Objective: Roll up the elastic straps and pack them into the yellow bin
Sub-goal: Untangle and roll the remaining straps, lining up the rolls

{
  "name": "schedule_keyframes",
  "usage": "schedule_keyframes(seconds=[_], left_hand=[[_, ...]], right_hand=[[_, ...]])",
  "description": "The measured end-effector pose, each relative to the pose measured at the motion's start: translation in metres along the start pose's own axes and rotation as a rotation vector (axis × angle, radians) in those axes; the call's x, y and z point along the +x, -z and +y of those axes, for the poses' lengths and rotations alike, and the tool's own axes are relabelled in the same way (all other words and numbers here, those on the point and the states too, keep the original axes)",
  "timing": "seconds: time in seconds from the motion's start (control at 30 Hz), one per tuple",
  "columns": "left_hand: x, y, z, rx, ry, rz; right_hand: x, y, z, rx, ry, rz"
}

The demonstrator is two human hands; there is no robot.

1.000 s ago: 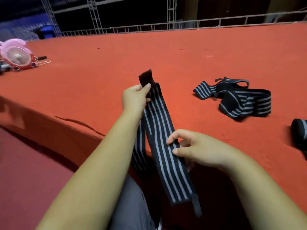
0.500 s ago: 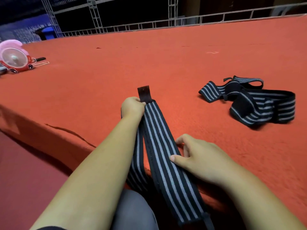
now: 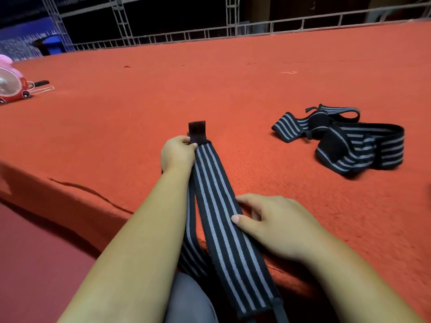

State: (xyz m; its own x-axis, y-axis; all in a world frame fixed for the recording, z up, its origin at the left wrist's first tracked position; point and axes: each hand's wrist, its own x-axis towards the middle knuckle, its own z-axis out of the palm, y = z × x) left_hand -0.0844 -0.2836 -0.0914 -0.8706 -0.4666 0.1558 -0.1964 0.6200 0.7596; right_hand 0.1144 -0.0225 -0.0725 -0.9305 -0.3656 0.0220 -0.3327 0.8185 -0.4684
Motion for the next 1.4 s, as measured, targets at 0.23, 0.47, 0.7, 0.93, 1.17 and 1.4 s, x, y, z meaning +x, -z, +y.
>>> schedule_keyframes(seconds=[0.23,0.47,0.7,0.93,1.17,1.4], left_hand=[[0.002,0.003,-0.008,-0.252,0.001,-0.128],[-0.018,0.013,0.004,-0.167,-0.078,-0.079],[-0.034,0.029,0.041,-0.469,-0.239,-0.006],[-0.079,0.073,0.090,-0.622,-0.388,-0.044],[-0.168,0.133,0.139,-0.753,-0.502,-0.168],[-0.246,0.157,0.169,-0.792,-0.491,-0.399]], right_hand=[[-0.002,-0.002,-0.001,0.004,-0.013,0.034],[-0.003,-0.002,0.001,0.048,-0.025,0.044],[0.000,-0.006,0.009,0.217,-0.053,0.058],[-0.015,0.003,0.003,0.636,-0.127,0.083],[-0.041,0.043,-0.016,0.706,-0.103,0.419],[-0.085,0.099,-0.047,0.936,0.070,0.649]])
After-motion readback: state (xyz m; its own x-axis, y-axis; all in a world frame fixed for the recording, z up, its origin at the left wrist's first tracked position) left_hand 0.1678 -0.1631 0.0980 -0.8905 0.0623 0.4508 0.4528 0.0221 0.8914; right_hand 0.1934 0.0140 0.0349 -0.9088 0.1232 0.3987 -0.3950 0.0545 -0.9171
